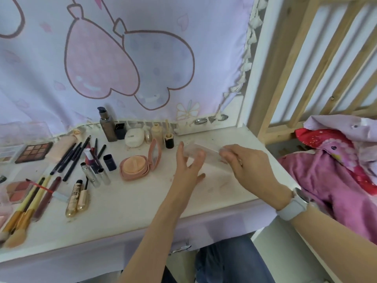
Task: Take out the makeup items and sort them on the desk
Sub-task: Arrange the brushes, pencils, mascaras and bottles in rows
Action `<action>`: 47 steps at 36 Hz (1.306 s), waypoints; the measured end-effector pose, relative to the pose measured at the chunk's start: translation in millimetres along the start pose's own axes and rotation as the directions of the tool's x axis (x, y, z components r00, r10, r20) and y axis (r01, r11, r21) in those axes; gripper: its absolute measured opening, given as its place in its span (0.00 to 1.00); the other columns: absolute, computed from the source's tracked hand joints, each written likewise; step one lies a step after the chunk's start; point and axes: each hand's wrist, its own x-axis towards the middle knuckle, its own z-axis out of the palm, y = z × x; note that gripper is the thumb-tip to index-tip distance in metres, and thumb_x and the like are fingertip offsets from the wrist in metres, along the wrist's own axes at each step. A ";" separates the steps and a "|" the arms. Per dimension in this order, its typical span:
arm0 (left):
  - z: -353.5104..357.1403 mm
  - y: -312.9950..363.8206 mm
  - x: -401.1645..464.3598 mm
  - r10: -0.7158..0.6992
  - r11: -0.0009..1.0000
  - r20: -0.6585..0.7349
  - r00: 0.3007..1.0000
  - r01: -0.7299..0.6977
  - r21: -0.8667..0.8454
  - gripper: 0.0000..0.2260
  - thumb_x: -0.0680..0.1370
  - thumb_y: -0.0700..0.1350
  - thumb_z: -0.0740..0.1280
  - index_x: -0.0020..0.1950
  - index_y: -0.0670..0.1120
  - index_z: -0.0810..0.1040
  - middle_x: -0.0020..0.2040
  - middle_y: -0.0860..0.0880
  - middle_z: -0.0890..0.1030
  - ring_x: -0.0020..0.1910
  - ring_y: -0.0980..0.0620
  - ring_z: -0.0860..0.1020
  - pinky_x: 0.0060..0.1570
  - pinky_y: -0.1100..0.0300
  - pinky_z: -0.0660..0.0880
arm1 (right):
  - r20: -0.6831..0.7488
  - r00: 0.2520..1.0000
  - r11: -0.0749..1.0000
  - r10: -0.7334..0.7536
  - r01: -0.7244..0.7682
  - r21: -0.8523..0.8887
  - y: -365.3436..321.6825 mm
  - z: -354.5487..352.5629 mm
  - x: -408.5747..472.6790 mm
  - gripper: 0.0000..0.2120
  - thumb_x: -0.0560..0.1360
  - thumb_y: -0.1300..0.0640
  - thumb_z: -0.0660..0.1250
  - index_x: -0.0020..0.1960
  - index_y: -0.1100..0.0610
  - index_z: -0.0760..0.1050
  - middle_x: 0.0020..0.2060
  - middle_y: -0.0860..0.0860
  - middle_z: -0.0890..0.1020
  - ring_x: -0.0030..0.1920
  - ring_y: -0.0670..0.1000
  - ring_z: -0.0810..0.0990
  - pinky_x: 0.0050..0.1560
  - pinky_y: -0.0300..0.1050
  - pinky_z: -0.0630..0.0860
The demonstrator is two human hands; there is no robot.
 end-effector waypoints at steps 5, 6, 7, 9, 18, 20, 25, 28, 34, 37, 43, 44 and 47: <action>14.7 9.9 9.5 0.164 0.984 -0.114 0.980 -0.170 -0.052 0.44 0.61 0.62 0.71 0.73 0.61 0.55 0.71 0.51 0.63 0.58 0.68 0.71 0.64 0.48 0.71 | 0.165 0.986 0.972 0.011 -0.049 0.230 -15.1 -9.8 -6.3 0.21 0.78 0.46 0.52 0.56 0.56 0.79 0.43 0.45 0.83 0.41 0.43 0.78 0.42 0.36 0.73; 15.1 10.7 9.7 0.173 0.983 -0.127 0.977 -0.179 -0.042 0.44 0.60 0.62 0.71 0.73 0.61 0.56 0.72 0.52 0.61 0.58 0.70 0.69 0.65 0.47 0.71 | 0.198 0.980 0.958 0.010 -0.066 0.280 -15.3 -14.2 -6.3 0.19 0.79 0.49 0.54 0.59 0.56 0.78 0.45 0.42 0.81 0.45 0.39 0.77 0.45 0.29 0.71; 15.4 11.8 8.7 0.180 0.982 -0.135 0.974 -0.187 -0.036 0.44 0.60 0.62 0.71 0.73 0.60 0.57 0.71 0.53 0.62 0.56 0.72 0.70 0.64 0.46 0.71 | 0.236 0.972 0.945 0.014 -0.090 0.314 -15.0 -19.4 -6.3 0.17 0.80 0.52 0.56 0.62 0.57 0.76 0.47 0.38 0.79 0.47 0.33 0.76 0.46 0.24 0.68; 15.8 14.9 5.4 0.197 0.978 -0.141 0.970 -0.204 -0.033 0.41 0.64 0.58 0.71 0.74 0.57 0.57 0.64 0.58 0.68 0.49 0.75 0.74 0.63 0.46 0.72 | 0.338 0.941 0.928 0.022 -0.145 0.344 -13.4 -29.5 -5.2 0.15 0.81 0.59 0.57 0.66 0.56 0.73 0.47 0.31 0.75 0.47 0.24 0.72 0.46 0.20 0.65; 19.0 28.0 -5.4 0.271 0.962 -0.138 0.953 -0.263 0.073 0.37 0.62 0.63 0.68 0.68 0.66 0.58 0.70 0.56 0.62 0.61 0.67 0.70 0.65 0.45 0.70 | 0.484 0.874 0.921 -0.042 -0.154 0.358 -12.2 -48.0 6.2 0.19 0.79 0.60 0.60 0.65 0.42 0.72 0.53 0.41 0.82 0.51 0.37 0.79 0.57 0.38 0.75; 19.8 30.5 -8.6 0.286 0.954 -0.133 0.949 -0.270 0.128 0.35 0.62 0.63 0.69 0.66 0.70 0.57 0.72 0.55 0.62 0.66 0.57 0.70 0.65 0.46 0.69 | 0.496 0.864 0.930 -0.088 -0.107 0.351 -15.2 -52.8 9.3 0.20 0.78 0.62 0.59 0.64 0.41 0.72 0.52 0.44 0.83 0.48 0.41 0.81 0.55 0.39 0.76; 23.1 33.3 -12.7 0.334 0.929 -0.117 0.935 -0.306 0.208 0.38 0.60 0.63 0.68 0.67 0.68 0.56 0.73 0.56 0.60 0.67 0.56 0.66 0.58 0.62 0.66 | 0.515 0.849 0.929 -0.117 -0.090 0.359 -15.5 -60.9 13.8 0.17 0.77 0.65 0.60 0.62 0.52 0.77 0.51 0.45 0.84 0.49 0.38 0.80 0.57 0.35 0.75; 24.2 33.6 -12.5 0.330 0.933 -0.100 0.939 -0.307 0.190 0.39 0.60 0.63 0.69 0.68 0.67 0.56 0.69 0.65 0.59 0.68 0.58 0.65 0.55 0.63 0.66 | 0.519 0.847 0.921 -0.115 -0.105 0.376 -14.4 -66.9 15.5 0.19 0.77 0.66 0.61 0.62 0.50 0.76 0.52 0.43 0.83 0.50 0.39 0.80 0.57 0.34 0.75; 28.6 31.3 -10.5 0.336 0.935 -0.109 0.936 -0.317 0.156 0.39 0.61 0.62 0.69 0.69 0.66 0.56 0.72 0.62 0.59 0.68 0.56 0.67 0.62 0.55 0.70 | 0.525 0.844 0.943 -0.109 -0.078 0.323 -17.2 -70.5 17.6 0.17 0.75 0.65 0.60 0.60 0.53 0.78 0.51 0.46 0.84 0.52 0.41 0.80 0.57 0.32 0.73; 29.4 29.8 -5.9 0.324 0.941 -0.136 0.936 -0.306 0.143 0.39 0.62 0.62 0.70 0.69 0.66 0.58 0.73 0.52 0.62 0.66 0.53 0.71 0.64 0.46 0.71 | 0.485 0.871 0.952 -0.080 -0.077 0.295 -18.7 -68.5 18.2 0.16 0.74 0.65 0.60 0.57 0.55 0.79 0.49 0.47 0.83 0.50 0.43 0.79 0.54 0.35 0.75; 32.3 28.8 9.0 0.234 0.972 -0.169 0.957 -0.230 0.044 0.43 0.61 0.64 0.70 0.74 0.61 0.57 0.74 0.55 0.61 0.62 0.67 0.69 0.63 0.45 0.72 | 0.429 0.903 0.976 0.007 -0.100 0.193 -14.5 -57.7 24.8 0.14 0.70 0.52 0.56 0.49 0.49 0.78 0.40 0.41 0.82 0.40 0.47 0.79 0.46 0.48 0.79; 31.4 28.4 12.0 0.200 0.980 -0.164 0.966 -0.199 0.023 0.43 0.61 0.64 0.70 0.73 0.62 0.57 0.74 0.54 0.61 0.66 0.60 0.69 0.61 0.45 0.73 | 0.428 0.904 0.973 0.030 -0.125 0.196 -12.8 -56.4 26.5 0.13 0.70 0.52 0.57 0.49 0.49 0.79 0.38 0.41 0.81 0.36 0.47 0.78 0.44 0.47 0.78; 27.4 28.1 20.8 0.091 0.993 -0.116 0.989 -0.099 -0.058 0.43 0.61 0.65 0.71 0.73 0.64 0.57 0.73 0.53 0.64 0.68 0.48 0.69 0.57 0.46 0.76 | 0.441 0.895 0.963 0.063 -0.170 0.207 -9.9 -54.8 34.5 0.10 0.72 0.59 0.61 0.46 0.55 0.81 0.37 0.46 0.82 0.32 0.44 0.74 0.40 0.40 0.73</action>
